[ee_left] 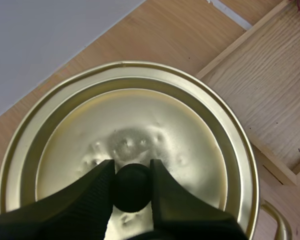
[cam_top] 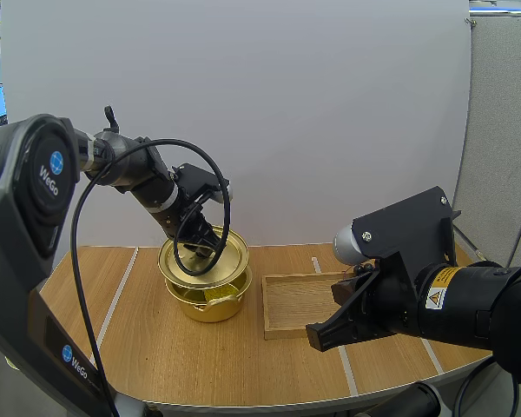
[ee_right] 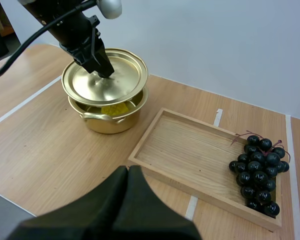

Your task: Open the pot, put the pineapple inside, and close it

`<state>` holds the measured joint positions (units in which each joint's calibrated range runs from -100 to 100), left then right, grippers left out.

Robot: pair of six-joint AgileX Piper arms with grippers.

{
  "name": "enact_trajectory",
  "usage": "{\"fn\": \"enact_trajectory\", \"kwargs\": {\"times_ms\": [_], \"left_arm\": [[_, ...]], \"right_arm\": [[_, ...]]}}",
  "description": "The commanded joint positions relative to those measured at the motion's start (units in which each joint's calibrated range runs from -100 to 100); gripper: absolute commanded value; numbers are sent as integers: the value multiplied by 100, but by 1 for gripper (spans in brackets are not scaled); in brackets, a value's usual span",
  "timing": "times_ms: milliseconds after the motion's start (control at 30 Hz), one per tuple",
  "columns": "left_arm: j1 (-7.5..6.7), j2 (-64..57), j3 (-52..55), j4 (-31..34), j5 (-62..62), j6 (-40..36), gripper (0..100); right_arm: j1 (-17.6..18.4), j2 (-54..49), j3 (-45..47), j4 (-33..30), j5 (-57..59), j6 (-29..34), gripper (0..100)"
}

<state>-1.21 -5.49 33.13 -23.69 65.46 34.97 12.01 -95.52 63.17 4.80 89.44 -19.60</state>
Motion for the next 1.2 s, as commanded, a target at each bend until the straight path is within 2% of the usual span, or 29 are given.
{"fn": "enact_trajectory", "kwargs": {"times_ms": [0,867,900,967,1033,1167], "left_arm": [[0,244,79,-129,-84,77,0],[0,627,79,-275,-198,185,0],[0,627,79,-275,-198,185,2],[0,627,79,-275,-168,185,13],[0,627,79,-275,-45,185,28],[0,613,79,-275,124,185,83]], "right_arm": [[-19,-40,14,-42,-150,-50,0],[-19,-40,14,-42,-150,-50,0],[-19,-40,14,-42,-150,-50,0],[-19,-40,14,-42,-150,-50,0],[-19,-40,14,-42,-150,-50,0],[-19,-40,14,-42,-150,-50,0]]}}
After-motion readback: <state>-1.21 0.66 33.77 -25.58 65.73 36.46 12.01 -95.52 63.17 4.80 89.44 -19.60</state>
